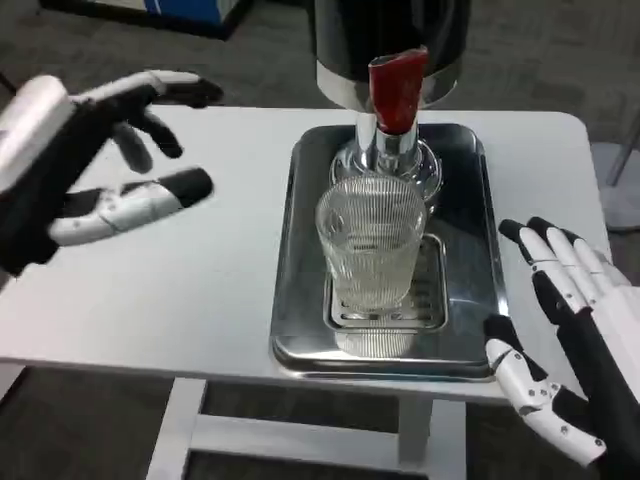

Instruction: Grasp the cup under the faucet to collect the drink, then remove the cup.

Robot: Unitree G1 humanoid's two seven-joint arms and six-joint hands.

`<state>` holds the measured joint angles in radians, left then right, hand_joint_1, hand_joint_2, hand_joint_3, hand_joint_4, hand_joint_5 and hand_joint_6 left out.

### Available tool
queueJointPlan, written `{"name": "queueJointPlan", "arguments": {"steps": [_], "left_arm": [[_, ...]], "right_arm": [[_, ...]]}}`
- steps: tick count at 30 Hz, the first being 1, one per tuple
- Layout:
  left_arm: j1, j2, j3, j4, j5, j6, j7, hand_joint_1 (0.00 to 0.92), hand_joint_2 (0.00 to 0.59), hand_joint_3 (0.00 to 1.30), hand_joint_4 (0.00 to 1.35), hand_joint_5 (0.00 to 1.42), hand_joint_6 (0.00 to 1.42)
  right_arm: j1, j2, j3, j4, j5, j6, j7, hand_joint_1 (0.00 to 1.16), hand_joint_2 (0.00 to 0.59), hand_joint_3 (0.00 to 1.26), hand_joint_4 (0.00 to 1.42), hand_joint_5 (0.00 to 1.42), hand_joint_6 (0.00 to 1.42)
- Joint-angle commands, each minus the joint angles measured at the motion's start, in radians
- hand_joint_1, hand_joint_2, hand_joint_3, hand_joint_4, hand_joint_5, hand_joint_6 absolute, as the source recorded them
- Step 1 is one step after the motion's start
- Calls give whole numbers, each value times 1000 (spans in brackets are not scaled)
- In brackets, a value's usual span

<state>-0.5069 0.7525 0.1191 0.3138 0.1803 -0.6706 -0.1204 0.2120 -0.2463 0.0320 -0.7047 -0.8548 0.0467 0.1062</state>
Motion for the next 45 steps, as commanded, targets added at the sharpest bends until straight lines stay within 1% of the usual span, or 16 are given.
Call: {"name": "queueJointPlan", "arguments": {"steps": [1,4,5,7,8,9,10,12,13,15,16,18,20,24,33,45], "left_arm": [[22,4,99,-13,-189,23,-68,0,138,552,631,873,1138],[1,-3,151,-10,-346,83,-147,0,162,637,759,1012,1314],[-5,-5,165,-13,-389,120,-171,0,168,649,771,975,1193],[-22,10,188,-13,-452,187,-223,0,173,605,638,702,792],[-32,25,194,-14,-466,220,-256,0,174,509,495,540,636],[-55,39,193,-17,-540,326,-330,0,172,367,308,400,559],[-79,41,197,-21,-615,431,-391,0,177,288,204,329,536],[-118,37,211,-24,-724,588,-459,0,185,242,151,329,591],[-129,36,220,-27,-742,626,-471,0,189,238,146,358,629],[-163,37,242,-29,-789,725,-485,0,199,285,251,571,1050],[-183,35,252,-23,-814,766,-495,0,203,321,303,630,1149],[-238,20,272,-1,-873,845,-521,0,207,359,363,668,1171],[-279,0,285,19,-913,900,-549,0,204,366,375,631,1063],[-337,-34,277,39,-947,948,-628,0,171,424,431,625,993],[-404,-81,207,25,-920,960,-818,0,162,348,258,316,460],[-412,-117,154,-43,-880,949,-872,0,166,285,173,240,336]], "right_arm": [[-4,4,13,3,2,-4,2,91,506,54,0,0,16],[-10,4,16,5,2,-2,5,91,506,54,0,0,16],[-13,3,16,5,3,-1,6,91,506,54,0,0,16],[-17,2,14,4,5,2,9,91,506,54,0,0,16],[-17,1,13,3,6,2,10,91,506,54,0,0,16],[-18,1,12,2,7,3,11,91,506,54,0,0,18],[-18,0,11,1,7,3,12,91,506,54,0,0,20],[-19,0,10,0,8,3,12,92,506,54,0,0,24],[-19,0,10,0,8,3,12,92,506,54,0,0,25],[-19,-1,10,-1,7,3,12,93,506,54,0,0,27],[-18,0,9,-1,8,3,12,93,506,54,0,0,28],[-16,0,9,-3,9,2,12,93,506,54,0,0,29],[-15,0,9,-4,9,0,12,93,506,54,0,0,30],[-16,2,12,-5,7,0,11,94,506,54,0,0,31],[3,7,17,-14,6,-2,7,94,506,54,0,0,32],[15,12,15,-22,10,-7,-2,84,510,54,0,0,33]]}}
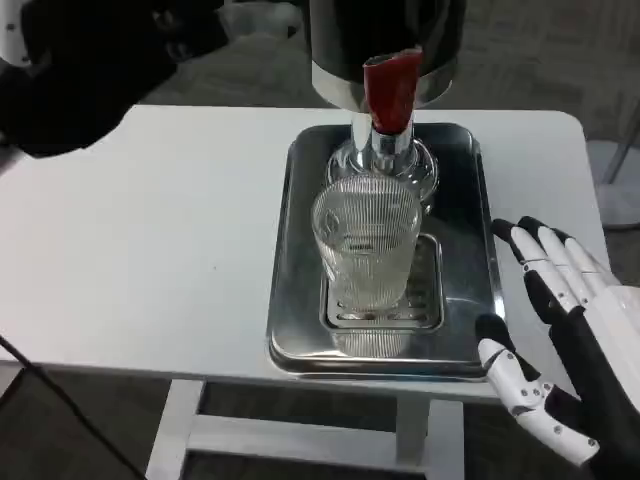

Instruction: Grasp the cup under the faucet to collect the drink, then remove the cup.

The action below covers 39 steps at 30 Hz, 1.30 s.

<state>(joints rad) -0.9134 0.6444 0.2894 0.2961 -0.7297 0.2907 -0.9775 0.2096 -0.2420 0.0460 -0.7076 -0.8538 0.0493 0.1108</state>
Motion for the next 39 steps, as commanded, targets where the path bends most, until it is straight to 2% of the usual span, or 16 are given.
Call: {"name": "queueJointPlan", "arguments": {"steps": [1,12,26,39], "left_arm": [[-4,-12,-18,-28,35,-15,-16,0,166,274,169,233,331],[-7,-47,-51,-23,114,-70,-28,0,169,260,134,201,307],[-27,-90,-100,28,218,-186,-41,0,164,243,133,200,325],[-42,-110,-131,52,268,-253,-41,0,163,237,130,187,325]], "right_arm": [[18,8,0,-20,9,-10,-7,83,511,54,0,0,33],[28,6,-6,-29,18,-13,-8,75,511,54,0,0,33],[39,4,-16,-33,30,-20,-10,70,511,54,0,0,33],[54,1,-20,-43,40,-29,-13,63,495,64,0,0,33]]}}
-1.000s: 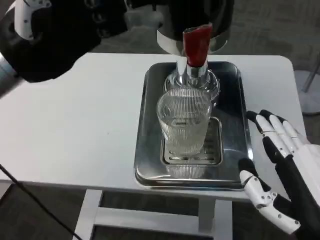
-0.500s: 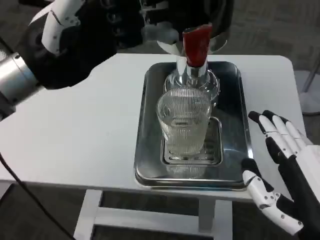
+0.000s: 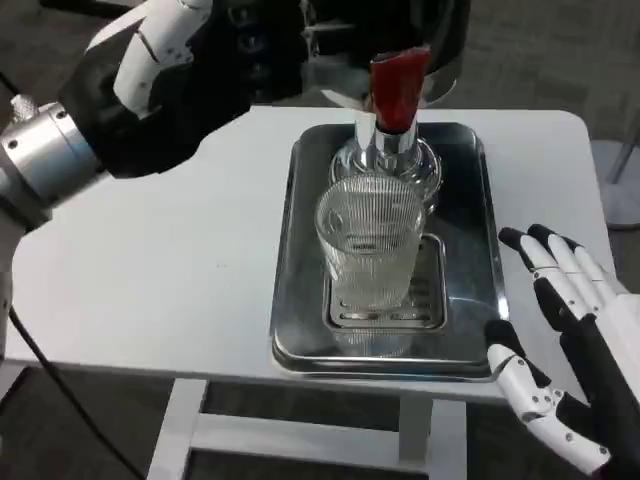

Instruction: Grasp the cup under the faucet to collect the drink, then remove the cup.

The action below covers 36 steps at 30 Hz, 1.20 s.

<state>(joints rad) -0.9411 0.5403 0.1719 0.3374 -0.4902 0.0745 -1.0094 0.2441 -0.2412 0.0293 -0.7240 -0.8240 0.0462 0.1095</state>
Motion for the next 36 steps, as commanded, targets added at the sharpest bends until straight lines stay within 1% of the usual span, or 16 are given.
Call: {"name": "queueJointPlan", "arguments": {"steps": [1,7,12,18,25,36], "left_arm": [[-15,-9,-15,12,33,-42,-9,0,163,237,128,187,325],[-16,-19,-20,12,49,-65,2,0,161,228,111,175,322],[-21,-4,-2,22,43,-69,14,0,161,228,110,174,326],[-23,3,12,26,43,-70,17,0,160,226,110,174,328],[-32,-14,0,39,48,-81,13,0,162,220,110,171,329],[-70,-42,-12,104,66,-110,8,0,168,225,110,170,341]], "right_arm": [[20,0,-4,-28,11,-27,-12,62,495,64,0,0,33],[31,-3,-15,-38,19,-31,-8,61,495,64,0,0,33],[37,-4,-18,-38,23,-34,-9,60,495,67,0,0,33],[27,-1,-7,-30,22,-36,-9,58,495,72,0,0,33],[18,0,0,-28,18,-31,-6,58,495,73,0,0,33],[25,0,-1,-25,17,-30,-8,57,495,74,0,0,44]]}}
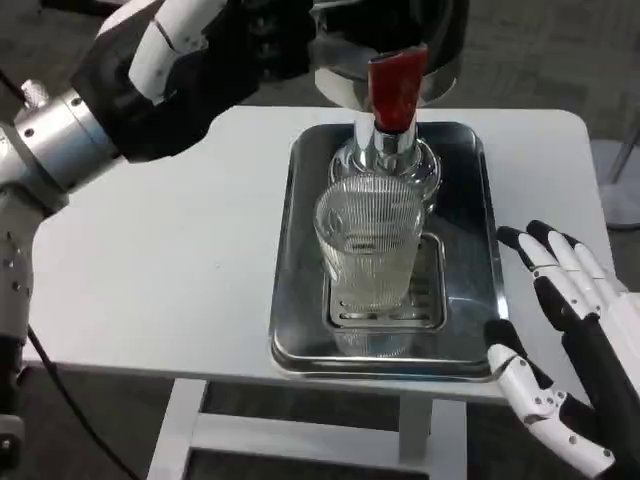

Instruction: Grasp the cup under the faucet to collect the drink, then remove the cup.

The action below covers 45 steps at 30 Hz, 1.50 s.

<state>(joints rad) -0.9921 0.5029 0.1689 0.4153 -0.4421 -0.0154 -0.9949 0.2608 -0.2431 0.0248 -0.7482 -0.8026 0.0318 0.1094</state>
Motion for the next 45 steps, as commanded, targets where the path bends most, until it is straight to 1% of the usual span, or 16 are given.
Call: {"name": "queueJointPlan", "arguments": {"steps": [1,6,13,24,28,34,45], "left_arm": [[-20,-7,-9,29,20,-21,-8,0,168,226,110,170,341],[-35,-23,-32,54,43,-47,-14,0,169,227,110,170,343],[-36,-31,-57,74,77,-96,-28,0,168,227,110,170,343],[-28,-21,-99,103,141,-205,-44,0,164,215,98,154,330],[-27,-20,-103,110,154,-234,-47,0,161,208,89,142,329],[-22,-7,-122,120,190,-300,-49,0,160,205,77,132,312],[-17,4,-146,137,230,-369,-56,0,160,191,60,99,287]], "right_arm": [[6,2,4,0,-4,-15,-8,57,495,74,0,0,45],[-2,1,2,6,0,-12,-4,57,495,80,0,0,47],[1,0,0,7,2,-13,-6,56,495,82,0,0,47],[0,0,0,6,4,-12,-3,56,495,82,0,0,47],[-1,-1,-1,5,6,-11,-1,56,495,82,0,0,47],[-7,1,-1,8,9,-12,-3,56,495,79,0,0,48],[-3,-1,-9,1,15,-14,-1,56,495,75,0,0,48]]}}
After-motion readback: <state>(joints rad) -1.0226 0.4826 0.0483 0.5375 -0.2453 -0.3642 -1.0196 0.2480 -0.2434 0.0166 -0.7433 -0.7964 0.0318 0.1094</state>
